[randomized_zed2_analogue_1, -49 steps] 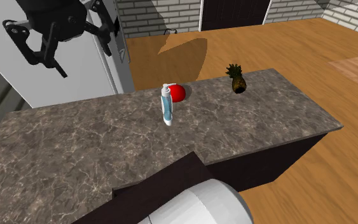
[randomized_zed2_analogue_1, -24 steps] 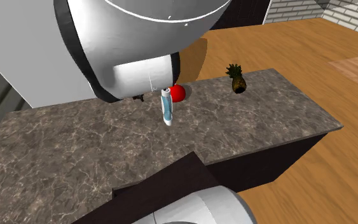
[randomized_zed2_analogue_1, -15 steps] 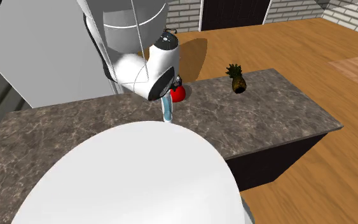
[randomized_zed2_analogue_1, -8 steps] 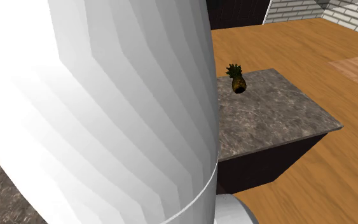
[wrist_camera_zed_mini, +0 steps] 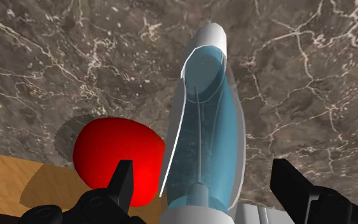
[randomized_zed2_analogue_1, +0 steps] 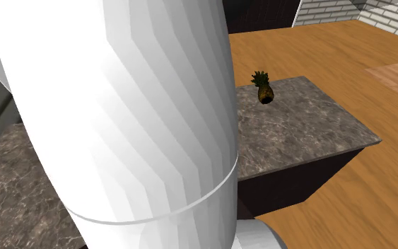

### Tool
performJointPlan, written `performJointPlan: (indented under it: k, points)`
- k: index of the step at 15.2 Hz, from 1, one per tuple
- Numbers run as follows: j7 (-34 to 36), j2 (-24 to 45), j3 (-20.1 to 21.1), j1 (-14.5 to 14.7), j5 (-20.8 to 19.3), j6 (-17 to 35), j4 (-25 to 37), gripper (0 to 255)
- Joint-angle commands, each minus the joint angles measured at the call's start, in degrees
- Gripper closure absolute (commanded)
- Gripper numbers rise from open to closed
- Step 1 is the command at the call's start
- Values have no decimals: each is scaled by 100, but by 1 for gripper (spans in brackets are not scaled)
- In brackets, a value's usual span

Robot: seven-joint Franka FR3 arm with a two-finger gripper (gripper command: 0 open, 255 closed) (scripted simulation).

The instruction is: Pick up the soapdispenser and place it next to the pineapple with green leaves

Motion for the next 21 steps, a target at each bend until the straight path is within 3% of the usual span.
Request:
performJointPlan:
  k: [1,2,3,12,21]
  points:
    - [-4,2,2,-2,4,1,2,0]
    - [-2,1,1,-1,2,0,1,0]
    - [-2,1,1,-1,2,0,1,255]
    - [-4,2,3,-2,4,1,2,255]
    - [2079,-744,-1374,1148,-2107,-433,-532,255]
